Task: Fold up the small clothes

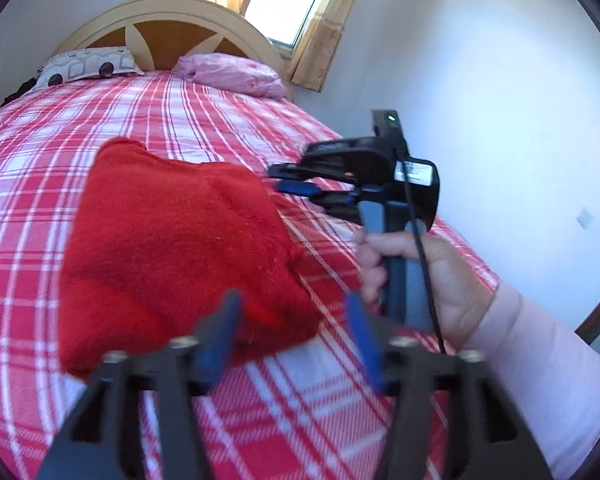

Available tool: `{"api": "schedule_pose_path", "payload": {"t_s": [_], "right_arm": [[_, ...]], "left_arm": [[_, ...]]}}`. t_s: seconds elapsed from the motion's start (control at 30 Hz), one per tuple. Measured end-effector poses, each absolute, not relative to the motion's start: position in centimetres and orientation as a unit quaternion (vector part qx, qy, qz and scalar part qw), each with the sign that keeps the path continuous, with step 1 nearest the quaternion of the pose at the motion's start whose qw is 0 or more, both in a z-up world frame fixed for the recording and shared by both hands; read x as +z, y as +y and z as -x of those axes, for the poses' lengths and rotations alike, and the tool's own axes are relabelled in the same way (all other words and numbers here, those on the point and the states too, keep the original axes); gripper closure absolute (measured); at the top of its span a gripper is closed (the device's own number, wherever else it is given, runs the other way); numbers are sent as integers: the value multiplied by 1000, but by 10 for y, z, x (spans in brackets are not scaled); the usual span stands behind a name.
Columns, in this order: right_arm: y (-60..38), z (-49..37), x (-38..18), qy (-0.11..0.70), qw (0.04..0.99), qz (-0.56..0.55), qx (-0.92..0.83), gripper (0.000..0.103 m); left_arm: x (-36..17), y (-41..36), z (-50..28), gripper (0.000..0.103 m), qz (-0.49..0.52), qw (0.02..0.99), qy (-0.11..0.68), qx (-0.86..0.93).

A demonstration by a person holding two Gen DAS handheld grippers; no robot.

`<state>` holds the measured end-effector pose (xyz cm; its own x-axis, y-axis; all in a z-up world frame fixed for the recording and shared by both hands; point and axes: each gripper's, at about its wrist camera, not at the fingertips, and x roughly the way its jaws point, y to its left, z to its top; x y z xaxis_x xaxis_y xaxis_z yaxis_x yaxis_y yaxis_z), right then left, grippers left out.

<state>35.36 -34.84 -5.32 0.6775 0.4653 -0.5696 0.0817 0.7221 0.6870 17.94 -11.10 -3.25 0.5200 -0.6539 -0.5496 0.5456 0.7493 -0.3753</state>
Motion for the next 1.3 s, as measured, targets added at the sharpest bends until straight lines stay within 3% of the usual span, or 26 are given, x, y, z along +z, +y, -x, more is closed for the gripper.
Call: {"api": "schedule_pose_path", "payload": {"t_s": [0.13,0.33,0.53,0.57,0.6,0.7,0.8,0.97,1.17,1.27,1.3], "right_arm": [[-342,-304,-30,371,842,-361,152,34],[-286,-233,-28,381,857,-286,195,34],[-245,-246,-59,433,855,-226,177,35],[-241,-251,-64,442,856,-212,167,43],[-238,-254,-68,450,857,-197,156,66],[-242,-253,-68,445,861,-196,149,81],[-256,-243,-58,423,873,-197,143,87],[-273,-231,-83,448,858,-215,126,87],[-275,-221,-77,432,858,-237,145,84],[-284,-220,-54,402,874,-231,143,66],[-289,-221,-45,387,880,-237,140,47]], "left_arm": [[-28,-68,-166,31,110,880,322,-333],[-37,-39,-188,30,132,899,338,-247],[-47,-28,-189,30,155,891,366,-221],[-48,-27,-188,30,154,891,367,-220],[-48,-25,-186,30,150,893,367,-215],[-47,-16,-185,30,141,896,366,-207],[-47,-11,-195,30,141,897,366,-202],[-52,-16,-211,30,126,899,369,-197],[-59,-27,-241,30,129,889,389,-203],[-63,-25,-254,30,140,885,395,-203],[-64,-26,-254,30,140,886,394,-202]]}}
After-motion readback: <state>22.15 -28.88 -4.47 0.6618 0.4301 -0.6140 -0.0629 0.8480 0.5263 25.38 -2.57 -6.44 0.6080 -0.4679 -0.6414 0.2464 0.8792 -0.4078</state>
